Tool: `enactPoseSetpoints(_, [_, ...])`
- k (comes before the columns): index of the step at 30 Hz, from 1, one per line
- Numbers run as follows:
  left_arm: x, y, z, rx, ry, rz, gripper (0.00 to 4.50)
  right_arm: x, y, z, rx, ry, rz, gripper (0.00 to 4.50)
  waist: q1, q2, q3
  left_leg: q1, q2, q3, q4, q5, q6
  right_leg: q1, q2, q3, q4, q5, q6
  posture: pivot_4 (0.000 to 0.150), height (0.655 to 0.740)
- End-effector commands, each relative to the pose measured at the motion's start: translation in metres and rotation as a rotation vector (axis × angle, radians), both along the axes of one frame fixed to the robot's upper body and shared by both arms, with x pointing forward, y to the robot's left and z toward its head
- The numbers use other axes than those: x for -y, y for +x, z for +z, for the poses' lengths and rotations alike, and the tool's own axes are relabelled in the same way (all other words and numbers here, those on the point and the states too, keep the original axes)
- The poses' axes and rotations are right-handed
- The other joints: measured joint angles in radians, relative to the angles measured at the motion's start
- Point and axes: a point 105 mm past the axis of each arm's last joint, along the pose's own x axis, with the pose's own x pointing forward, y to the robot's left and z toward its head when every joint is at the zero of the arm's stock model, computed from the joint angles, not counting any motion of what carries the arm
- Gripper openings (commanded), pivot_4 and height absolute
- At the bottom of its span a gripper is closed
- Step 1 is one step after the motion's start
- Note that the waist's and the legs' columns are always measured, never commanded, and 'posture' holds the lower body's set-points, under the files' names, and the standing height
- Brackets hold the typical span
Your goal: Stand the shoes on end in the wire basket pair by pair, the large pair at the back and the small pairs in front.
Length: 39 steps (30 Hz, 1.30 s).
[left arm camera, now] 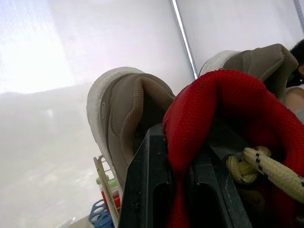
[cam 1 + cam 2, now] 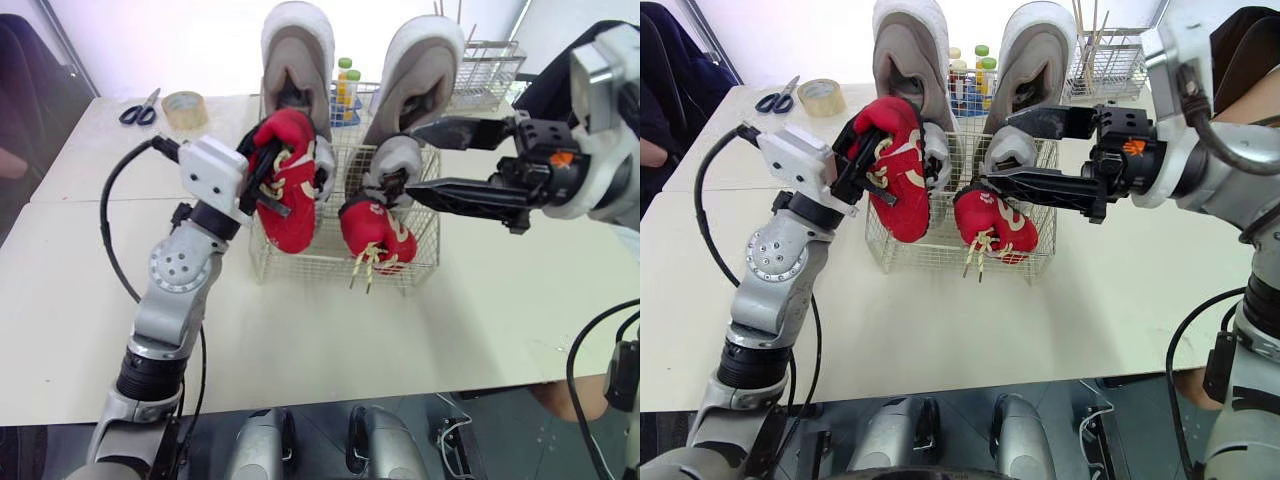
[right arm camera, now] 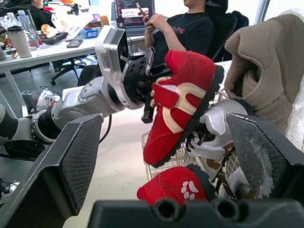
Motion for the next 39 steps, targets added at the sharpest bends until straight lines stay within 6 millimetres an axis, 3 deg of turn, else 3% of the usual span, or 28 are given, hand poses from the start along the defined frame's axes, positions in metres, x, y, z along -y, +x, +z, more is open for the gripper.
enactPoseSetpoints(1, [0.0, -0.002, -0.015, 0.06, 0.047, 0.033, 0.06, 0.0, -0.007, 0.01, 0.051, -0.016, 0.001, 4.5, -0.001, 0.001, -0.001, 0.0, 0.0, 0.0, 0.0, 0.0, 0.0, 0.0, 0.0, 0.0, 0.0, 0.0, 0.0, 0.15, 0.74])
enactPoseSetpoints(12, [0.009, -0.013, -0.051, 0.173, 0.131, 0.036, 0.06, 0.002, -0.009, 0.012, 0.054, -0.027, -0.001, 4.5, -0.002, 0.011, -0.008, 0.001, 0.0, 0.001, 0.0, -0.004, 0.006, 0.001, -0.002, -0.002, 0.0, 0.0, 0.0, 0.15, 0.74])
enactPoseSetpoints(20, [0.006, -0.015, -0.032, 0.252, 0.084, 0.049, 0.06, 0.002, -0.009, 0.013, 0.061, -0.037, -0.005, 4.5, -0.002, 0.014, -0.011, 0.002, 0.0, 0.001, 0.0, -0.004, 0.007, 0.002, -0.003, -0.002, 0.0, 0.0, 0.0, 0.15, 0.74])
enactPoseSetpoints(30, [0.014, -0.022, -0.028, 0.31, 0.095, 0.025, 0.06, -0.001, -0.008, 0.012, 0.059, -0.042, 0.003, 4.5, -0.002, 0.014, -0.01, 0.001, 0.0, 0.001, 0.0, -0.004, 0.007, 0.001, -0.003, -0.003, 0.0, 0.0, 0.0, 0.15, 0.74])
enactPoseSetpoints(34, [0.012, -0.017, -0.046, 0.238, 0.102, 0.032, 0.06, 0.0, -0.008, 0.012, 0.057, -0.044, 0.002, 4.5, -0.003, 0.014, -0.01, 0.001, 0.0, 0.001, 0.0, -0.004, 0.007, 0.001, -0.003, -0.003, 0.0, 0.0, 0.0, 0.15, 0.74])
enactPoseSetpoints(39, [0.002, -0.007, -0.085, 0.071, 0.093, 0.08, 0.06, 0.001, -0.009, 0.012, 0.052, -0.046, 0.003, 4.5, -0.004, 0.014, -0.01, 0.001, 0.0, 0.001, 0.0, -0.004, 0.007, 0.001, -0.003, -0.002, 0.0, 0.0, 0.0, 0.15, 0.74])
